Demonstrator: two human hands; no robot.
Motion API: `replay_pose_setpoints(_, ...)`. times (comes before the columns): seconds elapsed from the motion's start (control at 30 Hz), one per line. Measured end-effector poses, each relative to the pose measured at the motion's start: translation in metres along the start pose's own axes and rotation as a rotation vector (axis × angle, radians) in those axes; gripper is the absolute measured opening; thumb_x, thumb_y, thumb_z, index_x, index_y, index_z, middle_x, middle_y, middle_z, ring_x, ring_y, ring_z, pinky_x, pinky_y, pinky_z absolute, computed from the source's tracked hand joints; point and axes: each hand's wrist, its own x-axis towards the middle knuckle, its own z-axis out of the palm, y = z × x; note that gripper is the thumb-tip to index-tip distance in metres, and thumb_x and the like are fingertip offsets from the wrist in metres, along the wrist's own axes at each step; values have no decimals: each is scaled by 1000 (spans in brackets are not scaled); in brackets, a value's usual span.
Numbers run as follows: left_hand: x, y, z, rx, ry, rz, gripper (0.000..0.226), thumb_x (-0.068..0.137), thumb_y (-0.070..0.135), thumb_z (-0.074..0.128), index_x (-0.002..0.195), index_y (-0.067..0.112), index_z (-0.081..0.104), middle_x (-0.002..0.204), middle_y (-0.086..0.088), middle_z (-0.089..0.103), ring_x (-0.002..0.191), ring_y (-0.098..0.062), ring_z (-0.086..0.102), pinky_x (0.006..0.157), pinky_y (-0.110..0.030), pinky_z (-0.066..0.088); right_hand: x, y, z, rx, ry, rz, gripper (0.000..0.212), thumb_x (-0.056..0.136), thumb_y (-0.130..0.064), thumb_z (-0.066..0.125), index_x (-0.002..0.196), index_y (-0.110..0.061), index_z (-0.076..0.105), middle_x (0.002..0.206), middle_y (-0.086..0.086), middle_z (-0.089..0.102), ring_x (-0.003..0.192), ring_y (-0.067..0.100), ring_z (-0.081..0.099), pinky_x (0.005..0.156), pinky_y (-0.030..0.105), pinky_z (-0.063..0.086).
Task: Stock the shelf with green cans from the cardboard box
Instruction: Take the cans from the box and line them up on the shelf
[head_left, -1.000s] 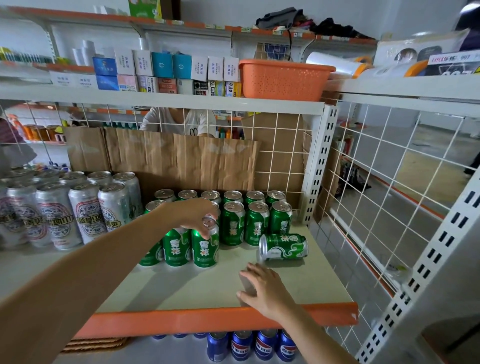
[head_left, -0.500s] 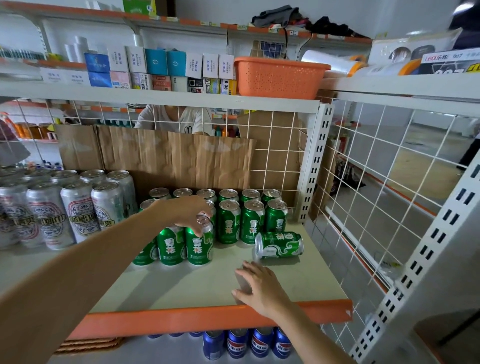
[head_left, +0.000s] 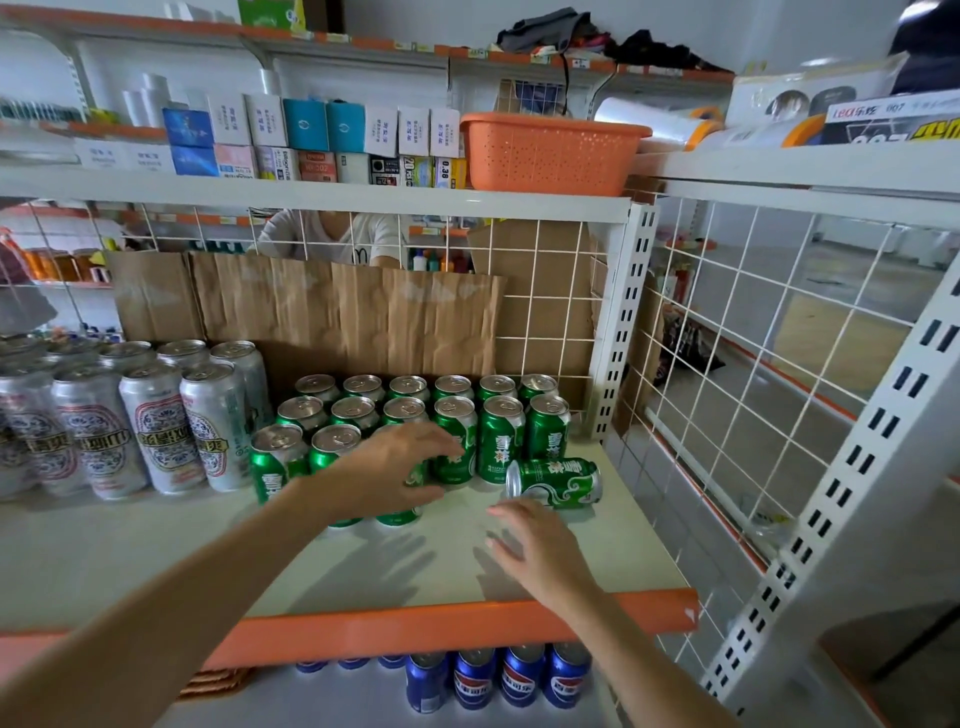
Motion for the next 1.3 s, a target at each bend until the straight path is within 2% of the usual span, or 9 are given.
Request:
replay_pose_setpoints(0.1,-16,13,32,-72,-88,-22,54,89,50,50,139,33,37,145,13,34,131,-6,34,109,-22,25,3,16,-17,39,88,21,36,91,-28,56,126,-21,55,124,-8,57,113,4,50,99,19,38)
replay_pose_setpoints(0.2,-26,18,65,-139,-186,-118,91,63,83,16,142,39,27,151,11,26,136,-8,28,114,-30,24,6,38,-30,7,121,39,38,88,-25,61,125,-17,57,124,-4,58,113,9,52,97,17,37)
replay_pose_setpoints(0.3,-29,24,91,-165,-204,-173,106,53,84,8,146,34,20,155,9,15,141,-11,15,115,-30,12,8,54,-41,-19,131,70,41,86,-24,64,126,-15,56,126,-1,57,115,13,53,101,32,43)
replay_pose_setpoints(0.4,-29,24,108,-104,-209,-170,121,47,91,-10,148,29,16,157,5,8,144,-13,2,115,-31,2,11,63,-51,-39,96,130,50,85,-25,66,132,-16,50,130,2,52,105,19,58,96,32,47)
replay_pose_setpoints(0.57,-30,19,113,-243,-147,-251,131,38,95,-5,145,28,27,156,7,13,142,-10,11,113,-25,9,22,83,-55,11,-43,300,87,76,-35,73,147,-18,26,150,3,33,135,21,36,112,37,31)
replay_pose_setpoints(0.77,-28,18,115,-247,-156,-266,112,52,91,9,144,31,30,155,9,15,142,-10,12,113,-25,9,30,96,-47,97,-156,432,102,70,-33,77,149,-16,16,153,8,26,139,26,30,114,43,26)
replay_pose_setpoints(0.9,-28,18,117,-237,-112,-265,58,91,48,48,143,30,31,155,11,16,141,-8,13,112,-23,10,27,100,-33,150,-75,446,105,63,-35,80,148,-15,22,143,9,41,128,25,43,108,39,37)
replay_pose_setpoints(1.07,-27,17,120,-234,-85,-254,54,92,41,49,142,29,34,154,11,18,140,-7,15,111,-20,10,26,104,-32,311,-20,442,89,58,-24,86,134,-16,40,129,4,55,115,21,53,96,41,48)
replay_pose_setpoints(1.3,-29,18,118,-246,-72,-252,52,91,42,50,141,31,37,152,11,22,139,-7,19,111,-21,12,16,100,-36,533,57,456,86,42,-53,83,114,-27,45,106,-9,61,100,17,60,93,47,49)
